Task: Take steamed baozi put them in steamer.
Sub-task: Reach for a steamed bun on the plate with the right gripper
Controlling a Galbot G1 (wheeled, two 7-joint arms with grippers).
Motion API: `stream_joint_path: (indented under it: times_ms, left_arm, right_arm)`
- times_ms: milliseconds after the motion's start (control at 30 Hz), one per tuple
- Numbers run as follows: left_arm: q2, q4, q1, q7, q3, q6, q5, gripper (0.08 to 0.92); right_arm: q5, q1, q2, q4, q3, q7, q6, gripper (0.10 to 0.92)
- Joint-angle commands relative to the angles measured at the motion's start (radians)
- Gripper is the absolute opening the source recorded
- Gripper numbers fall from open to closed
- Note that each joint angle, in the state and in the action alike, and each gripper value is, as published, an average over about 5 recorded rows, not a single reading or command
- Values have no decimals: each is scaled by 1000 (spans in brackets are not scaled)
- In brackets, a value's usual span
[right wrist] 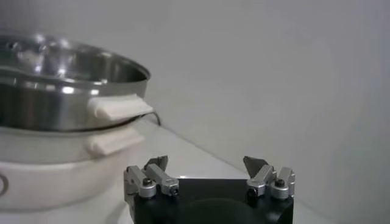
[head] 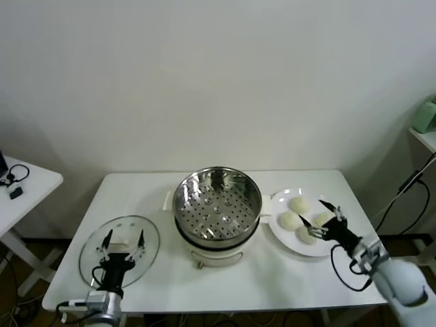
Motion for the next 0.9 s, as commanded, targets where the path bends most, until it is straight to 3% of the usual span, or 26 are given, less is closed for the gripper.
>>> stream_joint_path:
  times_ms: [33, 233, 400, 900]
  left_arm:
    - [5, 1, -2, -11, 9, 0, 7, 823]
    - [11, 2, -8, -13, 14, 6, 6, 823]
    - [14, 7, -16, -23, 17, 10, 4, 823]
    - [21, 8, -28, -34, 24, 24, -4, 823]
  right_arm:
    - [-56, 457, -227, -270, -336, -325, -24, 823]
    - [-151, 909, -164, -530, -754, -554, 53, 823]
    - [-231, 1115, -44, -709, -980, -657, 113, 823]
    - [-549, 1122, 296, -962, -979, -654, 148, 823]
